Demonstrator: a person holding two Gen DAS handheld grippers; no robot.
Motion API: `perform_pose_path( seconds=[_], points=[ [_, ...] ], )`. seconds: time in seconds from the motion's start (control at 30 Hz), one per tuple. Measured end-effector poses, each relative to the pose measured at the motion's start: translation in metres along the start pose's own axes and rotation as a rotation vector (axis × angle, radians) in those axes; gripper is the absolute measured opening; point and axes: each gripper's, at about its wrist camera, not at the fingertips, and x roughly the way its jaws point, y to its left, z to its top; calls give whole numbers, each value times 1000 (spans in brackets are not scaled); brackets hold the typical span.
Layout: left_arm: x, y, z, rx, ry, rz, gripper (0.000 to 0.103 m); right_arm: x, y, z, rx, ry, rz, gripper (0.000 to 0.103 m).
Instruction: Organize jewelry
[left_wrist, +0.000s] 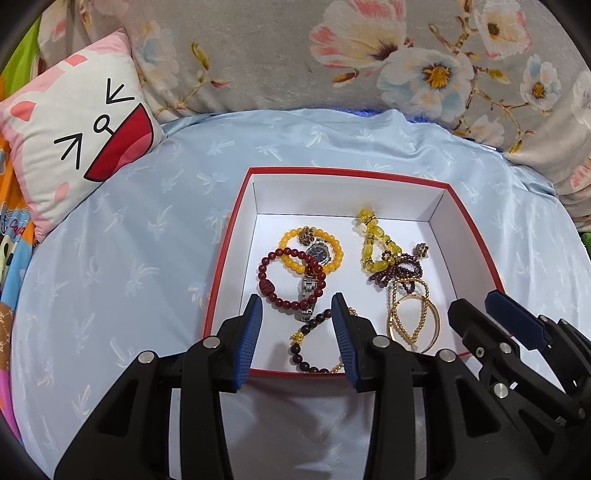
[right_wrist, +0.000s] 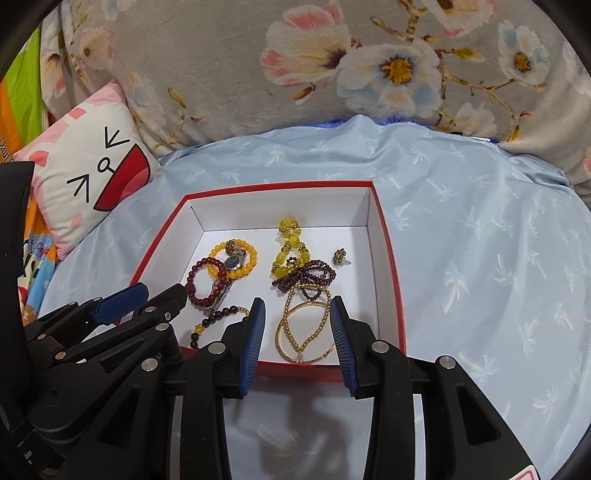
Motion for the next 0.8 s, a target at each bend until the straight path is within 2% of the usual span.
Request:
perform_pose_path(
  seconds=[0.13,0.47,0.57,0.63,0.8],
  points=[
    [-3,1,0,-12,3,-4,38,-4,-1,0,4,-8,-24,44],
    [-6,2,-1,-21,12,3,40,-8,-2,-1,20,-2,-35,47],
    [-8,5,-3,-32,3,21,53,-11,-6,-2,33,-10,-61,56],
    [-9,9,-3,-50,-2,31,65,-13,-11,-2,50,-15,-69,65],
    [-12,13,-3,-70,-21,52,83,-16,-22,-4,103,-24,-76,76]
  ],
)
